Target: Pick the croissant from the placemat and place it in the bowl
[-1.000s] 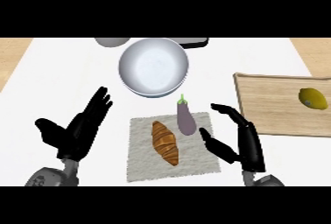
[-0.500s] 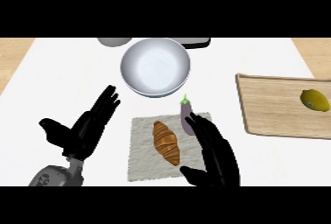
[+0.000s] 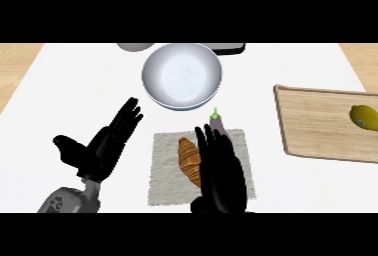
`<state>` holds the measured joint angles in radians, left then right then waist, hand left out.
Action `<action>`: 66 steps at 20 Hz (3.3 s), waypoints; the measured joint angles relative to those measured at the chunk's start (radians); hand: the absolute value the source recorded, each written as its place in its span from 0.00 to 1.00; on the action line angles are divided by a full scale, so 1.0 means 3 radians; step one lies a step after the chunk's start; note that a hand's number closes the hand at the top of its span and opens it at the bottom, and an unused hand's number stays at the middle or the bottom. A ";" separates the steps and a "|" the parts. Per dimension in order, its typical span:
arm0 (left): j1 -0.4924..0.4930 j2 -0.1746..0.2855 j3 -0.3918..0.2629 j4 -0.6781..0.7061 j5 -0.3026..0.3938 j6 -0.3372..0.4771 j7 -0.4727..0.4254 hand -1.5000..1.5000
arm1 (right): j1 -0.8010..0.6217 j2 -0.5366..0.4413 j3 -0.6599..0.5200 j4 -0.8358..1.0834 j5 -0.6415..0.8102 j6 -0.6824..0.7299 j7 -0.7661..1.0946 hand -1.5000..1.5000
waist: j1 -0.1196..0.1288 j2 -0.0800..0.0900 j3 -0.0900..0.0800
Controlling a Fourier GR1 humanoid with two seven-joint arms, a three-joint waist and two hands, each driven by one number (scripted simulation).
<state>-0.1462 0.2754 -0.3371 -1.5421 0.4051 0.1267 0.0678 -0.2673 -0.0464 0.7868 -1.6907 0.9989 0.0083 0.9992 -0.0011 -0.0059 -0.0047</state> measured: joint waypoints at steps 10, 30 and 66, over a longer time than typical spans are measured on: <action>-0.0040 -0.0060 -0.0006 -0.0007 -0.0047 -0.0037 0.0042 0.50 | -0.0589 0.0081 -0.0019 0.0314 -0.0652 0.0308 0.0610 0.00 | 0.0062 0.0017 0.0010; -0.0027 -0.0124 0.0111 -0.0028 -0.0124 -0.0115 0.0103 0.50 | -0.0924 0.0084 0.0108 0.1117 -0.1181 0.0277 0.0642 0.00 | 0.0047 0.0020 0.0014; -0.0035 -0.0362 0.0378 0.0088 -0.0362 -0.0374 0.0138 0.50 | -0.1284 0.0133 0.0483 0.2229 -0.1233 -0.0633 0.0160 1.00 | 0.0060 -0.0012 0.0009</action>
<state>-0.1567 0.1667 -0.2238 -1.5156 0.2964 0.0145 0.1091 -0.6524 -0.0065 0.9317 -1.0220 0.6289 -0.1818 1.0473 0.0168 -0.0097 -0.0019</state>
